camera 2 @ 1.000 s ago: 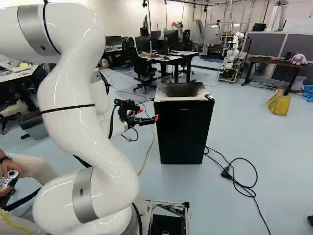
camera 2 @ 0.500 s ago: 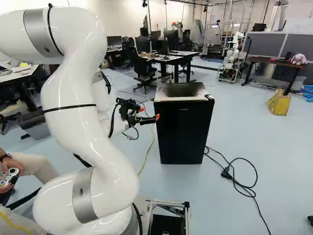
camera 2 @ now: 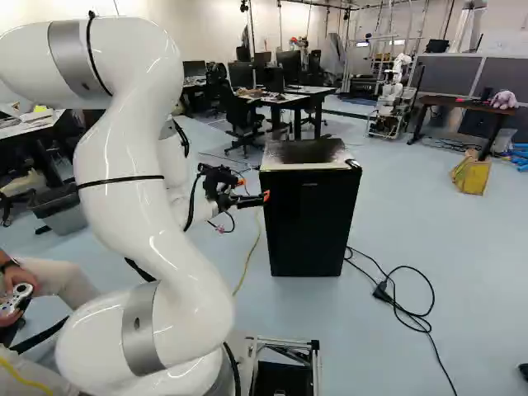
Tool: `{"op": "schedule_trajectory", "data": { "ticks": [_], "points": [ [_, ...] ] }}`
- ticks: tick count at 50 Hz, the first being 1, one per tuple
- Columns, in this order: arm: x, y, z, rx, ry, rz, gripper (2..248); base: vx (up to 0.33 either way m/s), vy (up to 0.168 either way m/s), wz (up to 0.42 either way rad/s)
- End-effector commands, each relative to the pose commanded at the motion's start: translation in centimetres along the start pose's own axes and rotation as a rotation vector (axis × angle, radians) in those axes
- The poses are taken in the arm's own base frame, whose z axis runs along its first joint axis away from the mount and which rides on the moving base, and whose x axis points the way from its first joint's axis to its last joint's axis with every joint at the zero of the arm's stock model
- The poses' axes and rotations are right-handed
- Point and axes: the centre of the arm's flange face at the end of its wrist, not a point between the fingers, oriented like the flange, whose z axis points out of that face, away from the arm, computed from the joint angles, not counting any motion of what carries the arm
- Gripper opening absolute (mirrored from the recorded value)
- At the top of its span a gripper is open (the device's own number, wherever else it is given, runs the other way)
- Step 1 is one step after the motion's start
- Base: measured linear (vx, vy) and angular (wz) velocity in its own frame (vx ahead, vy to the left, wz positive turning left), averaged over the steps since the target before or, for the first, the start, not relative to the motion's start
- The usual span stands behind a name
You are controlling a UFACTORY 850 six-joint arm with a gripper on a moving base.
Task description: Grab a drink from the fridge
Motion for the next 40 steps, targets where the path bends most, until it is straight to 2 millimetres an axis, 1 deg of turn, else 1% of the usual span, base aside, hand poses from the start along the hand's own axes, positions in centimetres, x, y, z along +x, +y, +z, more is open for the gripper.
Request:
{"op": "schedule_trajectory", "data": {
  "ticks": [26,40],
  "points": [
    [0.1,-0.2,1.6,-0.027,0.008,0.016,247,0.000,0.000,0.000],
    [0.2,-0.6,2.5,-0.035,0.014,0.026,247,0.000,0.000,0.000]
  ]
}}
